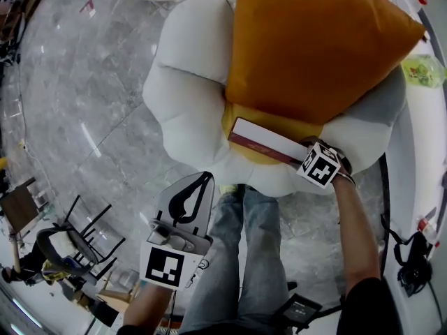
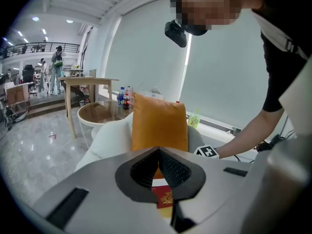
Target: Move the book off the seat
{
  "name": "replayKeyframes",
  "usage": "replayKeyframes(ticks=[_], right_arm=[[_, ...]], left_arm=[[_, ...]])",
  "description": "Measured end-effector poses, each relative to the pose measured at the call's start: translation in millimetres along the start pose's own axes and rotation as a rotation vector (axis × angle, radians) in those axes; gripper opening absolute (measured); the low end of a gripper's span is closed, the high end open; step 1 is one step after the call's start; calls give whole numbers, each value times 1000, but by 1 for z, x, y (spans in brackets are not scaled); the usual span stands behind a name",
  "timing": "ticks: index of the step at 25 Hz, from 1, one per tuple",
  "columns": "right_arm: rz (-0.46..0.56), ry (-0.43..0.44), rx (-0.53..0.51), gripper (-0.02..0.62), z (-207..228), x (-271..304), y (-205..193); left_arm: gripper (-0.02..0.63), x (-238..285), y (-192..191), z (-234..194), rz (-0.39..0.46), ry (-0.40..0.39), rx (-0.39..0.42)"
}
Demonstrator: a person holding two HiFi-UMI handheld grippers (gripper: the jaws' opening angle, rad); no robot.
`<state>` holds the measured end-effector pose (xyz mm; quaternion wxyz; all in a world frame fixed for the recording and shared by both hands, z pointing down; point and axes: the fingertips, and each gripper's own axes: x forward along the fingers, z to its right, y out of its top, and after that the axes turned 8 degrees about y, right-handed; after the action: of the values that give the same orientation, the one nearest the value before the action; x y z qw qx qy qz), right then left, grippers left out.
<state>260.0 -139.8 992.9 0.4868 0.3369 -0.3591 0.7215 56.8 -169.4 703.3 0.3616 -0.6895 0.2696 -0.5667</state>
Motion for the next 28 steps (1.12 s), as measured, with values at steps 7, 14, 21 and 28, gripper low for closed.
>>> replayKeyframes(ticks=[7, 14, 21, 28], right_arm=[[84, 32, 114, 247, -34, -46, 11], [254, 94, 213, 247, -90, -135, 37], [423, 112, 234, 247, -134, -246, 75], [627, 187, 313, 247, -204, -344, 108]], left_arm=[[14, -36, 38, -7, 41, 11, 20], [14, -91, 109, -3, 131, 23, 58], [14, -150, 182, -11, 219, 112, 42], [14, -220, 221, -12, 272, 178, 26]])
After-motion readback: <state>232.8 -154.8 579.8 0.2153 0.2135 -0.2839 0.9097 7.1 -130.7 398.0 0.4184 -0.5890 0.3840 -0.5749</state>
